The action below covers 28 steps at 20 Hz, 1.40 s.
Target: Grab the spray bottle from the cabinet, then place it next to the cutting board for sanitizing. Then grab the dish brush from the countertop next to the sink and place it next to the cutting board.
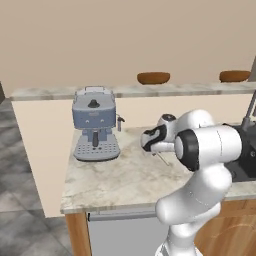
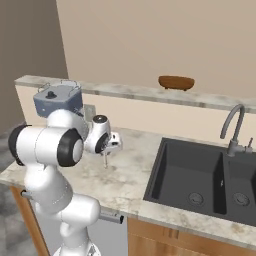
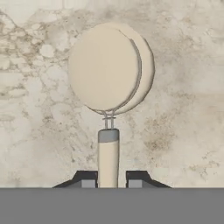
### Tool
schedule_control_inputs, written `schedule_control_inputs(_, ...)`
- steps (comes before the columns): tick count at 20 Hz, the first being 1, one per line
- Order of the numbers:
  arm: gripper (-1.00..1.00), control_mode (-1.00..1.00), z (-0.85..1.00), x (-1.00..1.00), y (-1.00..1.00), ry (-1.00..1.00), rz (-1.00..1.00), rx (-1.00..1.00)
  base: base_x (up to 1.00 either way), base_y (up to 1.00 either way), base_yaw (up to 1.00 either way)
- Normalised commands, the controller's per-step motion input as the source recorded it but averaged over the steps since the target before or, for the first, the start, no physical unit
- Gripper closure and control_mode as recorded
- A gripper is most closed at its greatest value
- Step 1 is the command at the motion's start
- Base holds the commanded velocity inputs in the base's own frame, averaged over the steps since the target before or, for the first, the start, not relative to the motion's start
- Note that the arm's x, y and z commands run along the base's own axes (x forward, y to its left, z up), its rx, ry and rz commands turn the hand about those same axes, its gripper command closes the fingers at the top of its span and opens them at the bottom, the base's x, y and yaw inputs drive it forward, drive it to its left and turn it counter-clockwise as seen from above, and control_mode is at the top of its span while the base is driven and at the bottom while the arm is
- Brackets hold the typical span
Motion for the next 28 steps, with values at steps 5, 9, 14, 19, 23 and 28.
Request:
schedule_control_inputs(5, 1.0, -1.0, 0.82, -0.75, -0.38, -0.23, -0.07, 0.07, 0.0, 0.0, 0.0)
schedule_control_inputs(9, 1.0, -1.0, 1.0, -0.86, -0.08, -0.37, 0.0, 0.08, 0.0, 0.0, 0.0)
schedule_control_inputs(14, 1.0, -1.0, 1.0, -0.65, 0.0, -0.2, -0.01, 0.01, 0.0, 0.0, 0.0)
schedule_control_inputs(19, 1.0, -1.0, 1.0, -0.56, 0.0, -0.04, -0.02, 0.0, 0.0, 0.0, 0.0)
schedule_control_inputs(23, 1.0, -1.0, 1.0, -0.49, 0.0, -0.02, -0.03, 0.0, 0.0, 0.0, 0.0)
schedule_control_inputs(28, 1.0, -1.0, 0.87, -0.39, 0.0, -0.02, -0.05, 0.0, 0.0, 0.0, 0.0)
